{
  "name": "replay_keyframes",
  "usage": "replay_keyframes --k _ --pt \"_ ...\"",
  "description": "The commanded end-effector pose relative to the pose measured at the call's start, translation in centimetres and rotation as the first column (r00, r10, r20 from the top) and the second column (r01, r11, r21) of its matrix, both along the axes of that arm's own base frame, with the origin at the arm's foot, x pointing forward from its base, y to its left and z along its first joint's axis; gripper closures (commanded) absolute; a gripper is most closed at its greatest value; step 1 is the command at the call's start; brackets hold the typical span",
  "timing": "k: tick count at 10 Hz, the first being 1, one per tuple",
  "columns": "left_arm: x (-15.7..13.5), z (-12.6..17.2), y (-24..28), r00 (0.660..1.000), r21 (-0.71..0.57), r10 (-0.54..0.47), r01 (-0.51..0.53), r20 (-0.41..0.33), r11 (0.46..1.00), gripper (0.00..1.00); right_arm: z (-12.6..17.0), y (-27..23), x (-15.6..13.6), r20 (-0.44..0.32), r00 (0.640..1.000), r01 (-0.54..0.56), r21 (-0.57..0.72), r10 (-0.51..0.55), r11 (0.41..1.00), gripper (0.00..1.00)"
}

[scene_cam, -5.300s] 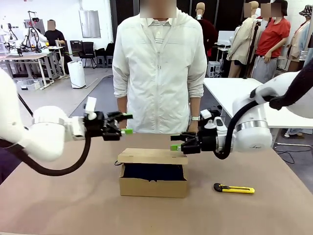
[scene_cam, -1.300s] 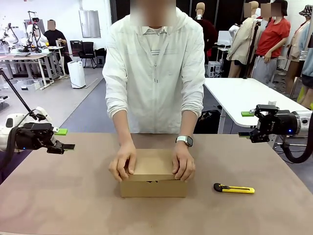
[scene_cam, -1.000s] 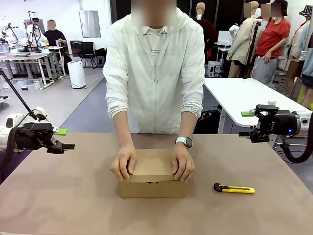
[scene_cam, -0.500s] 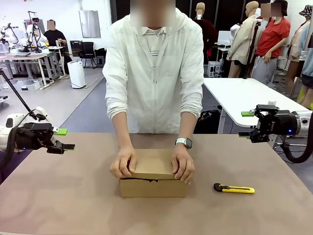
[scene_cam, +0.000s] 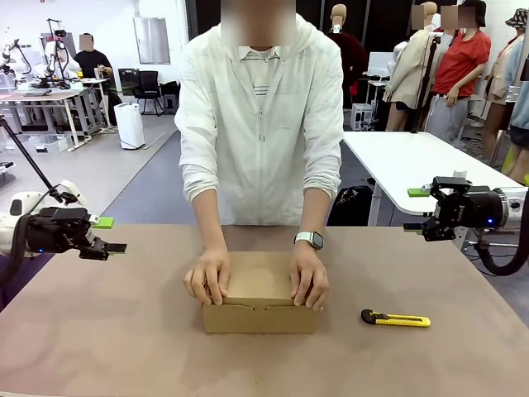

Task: Pack the items into the box.
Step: Close the Mailer Box.

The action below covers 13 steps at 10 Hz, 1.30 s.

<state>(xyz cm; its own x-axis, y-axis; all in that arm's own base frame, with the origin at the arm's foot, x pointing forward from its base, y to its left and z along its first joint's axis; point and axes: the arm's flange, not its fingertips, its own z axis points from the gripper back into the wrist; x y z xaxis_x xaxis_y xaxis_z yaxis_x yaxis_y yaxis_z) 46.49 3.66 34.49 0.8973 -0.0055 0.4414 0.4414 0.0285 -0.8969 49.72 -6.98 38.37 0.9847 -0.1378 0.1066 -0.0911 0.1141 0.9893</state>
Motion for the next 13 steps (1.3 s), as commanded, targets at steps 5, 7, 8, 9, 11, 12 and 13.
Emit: replay_keyframes --k 5,7,8,9,11,12,13 --pt "0.02 0.19 -0.11 1.000 -0.018 0.000 0.001 0.020 1.000 0.00 0.44 0.06 -0.09 0.008 1.000 -0.012 0.000 0.012 1.000 0.00" --pt "0.02 0.19 -0.11 1.000 -0.018 0.000 0.001 0.020 1.000 0.00 0.44 0.06 -0.09 0.008 1.000 -0.012 0.000 0.012 1.000 0.00" --pt "0.02 0.19 -0.11 1.000 -0.018 0.000 0.001 0.020 1.000 0.00 0.44 0.06 -0.09 0.008 1.000 -0.012 0.000 0.012 1.000 0.00" --pt "0.02 0.19 -0.11 1.000 -0.018 0.000 0.001 0.020 1.000 0.00 0.44 0.06 -0.09 0.008 1.000 -0.012 0.000 0.012 1.000 0.00" --pt "0.02 0.19 -0.11 1.000 -0.018 0.000 0.001 0.020 1.000 0.00 0.44 0.06 -0.09 0.008 1.000 -0.012 0.000 0.012 1.000 0.00" --pt "0.02 0.19 -0.11 1.000 -0.018 0.000 0.001 0.020 1.000 0.00 0.44 0.06 -0.09 0.008 1.000 -0.012 0.000 0.012 1.000 0.00" --pt "0.02 0.19 -0.11 1.000 -0.018 0.000 0.001 0.020 1.000 0.00 0.44 0.06 -0.09 0.008 1.000 -0.012 0.000 0.012 1.000 0.00"
